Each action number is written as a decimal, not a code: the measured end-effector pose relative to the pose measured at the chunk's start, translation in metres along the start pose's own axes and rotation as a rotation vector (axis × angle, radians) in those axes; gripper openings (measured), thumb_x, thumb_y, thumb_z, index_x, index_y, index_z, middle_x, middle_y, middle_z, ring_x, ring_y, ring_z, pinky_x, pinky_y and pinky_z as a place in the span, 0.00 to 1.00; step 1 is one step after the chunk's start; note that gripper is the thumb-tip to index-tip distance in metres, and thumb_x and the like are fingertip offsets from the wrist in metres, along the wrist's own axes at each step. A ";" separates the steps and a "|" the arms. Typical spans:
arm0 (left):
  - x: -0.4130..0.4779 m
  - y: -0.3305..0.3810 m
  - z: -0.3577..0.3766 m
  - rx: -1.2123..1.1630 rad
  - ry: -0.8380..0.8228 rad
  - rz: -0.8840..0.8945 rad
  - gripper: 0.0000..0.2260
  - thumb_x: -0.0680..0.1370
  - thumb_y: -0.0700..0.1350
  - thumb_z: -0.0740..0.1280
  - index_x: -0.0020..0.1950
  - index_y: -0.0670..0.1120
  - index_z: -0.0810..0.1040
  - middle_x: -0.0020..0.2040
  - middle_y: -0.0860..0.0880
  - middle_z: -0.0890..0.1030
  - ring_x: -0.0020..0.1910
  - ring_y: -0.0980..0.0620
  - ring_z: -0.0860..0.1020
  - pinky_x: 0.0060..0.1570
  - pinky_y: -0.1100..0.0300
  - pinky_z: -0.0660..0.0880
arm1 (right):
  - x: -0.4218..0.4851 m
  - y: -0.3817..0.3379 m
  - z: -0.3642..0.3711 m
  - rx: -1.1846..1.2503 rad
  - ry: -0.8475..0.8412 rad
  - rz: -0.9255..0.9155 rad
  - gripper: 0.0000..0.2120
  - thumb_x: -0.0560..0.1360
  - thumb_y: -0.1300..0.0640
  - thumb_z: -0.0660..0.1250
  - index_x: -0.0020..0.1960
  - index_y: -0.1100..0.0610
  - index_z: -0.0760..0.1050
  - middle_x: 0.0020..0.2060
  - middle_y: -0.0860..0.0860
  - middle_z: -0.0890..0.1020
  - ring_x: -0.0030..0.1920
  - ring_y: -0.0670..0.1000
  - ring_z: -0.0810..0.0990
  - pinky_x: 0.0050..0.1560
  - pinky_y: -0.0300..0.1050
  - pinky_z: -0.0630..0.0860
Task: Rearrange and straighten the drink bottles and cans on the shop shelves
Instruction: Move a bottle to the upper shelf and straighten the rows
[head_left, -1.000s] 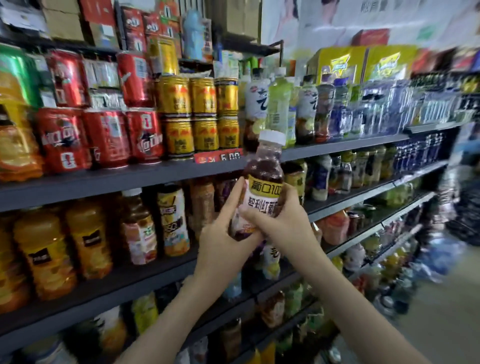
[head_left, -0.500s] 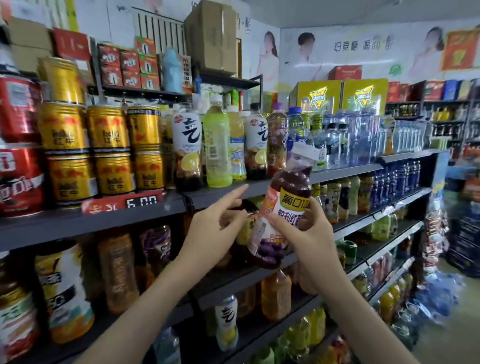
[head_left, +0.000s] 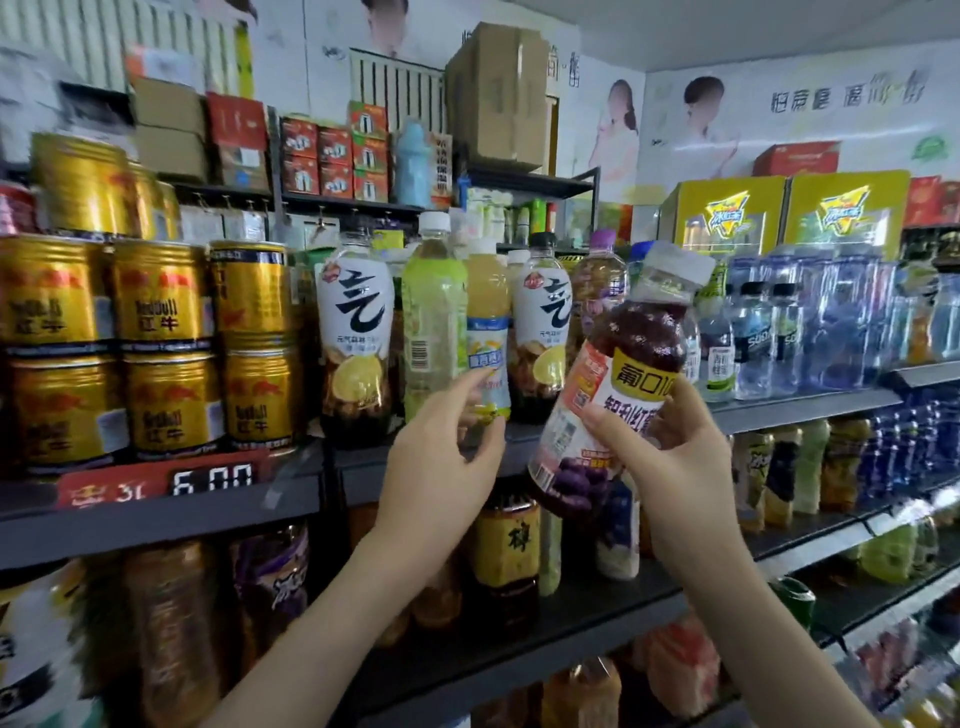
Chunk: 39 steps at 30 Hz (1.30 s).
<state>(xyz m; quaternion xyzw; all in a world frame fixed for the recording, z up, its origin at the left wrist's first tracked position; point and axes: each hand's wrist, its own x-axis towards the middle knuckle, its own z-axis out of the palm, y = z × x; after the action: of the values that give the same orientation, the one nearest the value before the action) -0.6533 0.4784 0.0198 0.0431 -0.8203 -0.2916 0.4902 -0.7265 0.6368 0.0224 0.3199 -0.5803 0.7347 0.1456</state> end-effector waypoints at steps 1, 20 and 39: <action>0.002 0.000 0.002 0.049 0.036 -0.010 0.21 0.77 0.48 0.67 0.69 0.57 0.69 0.58 0.57 0.75 0.56 0.59 0.75 0.57 0.60 0.74 | 0.006 0.001 -0.002 0.021 -0.016 -0.004 0.25 0.63 0.50 0.76 0.59 0.50 0.76 0.50 0.46 0.84 0.53 0.47 0.82 0.56 0.52 0.79; 0.063 0.010 0.058 0.482 0.319 -0.593 0.31 0.76 0.50 0.69 0.71 0.38 0.58 0.65 0.39 0.71 0.61 0.39 0.73 0.55 0.50 0.72 | 0.061 0.034 -0.038 0.208 -0.268 -0.091 0.27 0.68 0.59 0.76 0.64 0.54 0.73 0.50 0.44 0.84 0.51 0.42 0.82 0.52 0.37 0.79; 0.010 0.038 -0.023 0.174 0.572 -0.349 0.22 0.73 0.49 0.72 0.65 0.52 0.72 0.51 0.58 0.78 0.51 0.56 0.78 0.52 0.58 0.76 | 0.067 0.031 0.025 0.124 -0.310 -0.080 0.24 0.69 0.53 0.77 0.62 0.50 0.73 0.50 0.41 0.82 0.50 0.37 0.80 0.53 0.35 0.77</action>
<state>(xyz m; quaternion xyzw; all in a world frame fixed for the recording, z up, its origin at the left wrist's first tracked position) -0.6314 0.4964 0.0550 0.3042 -0.6517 -0.2763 0.6375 -0.7880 0.5938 0.0447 0.4605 -0.5361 0.7046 0.0635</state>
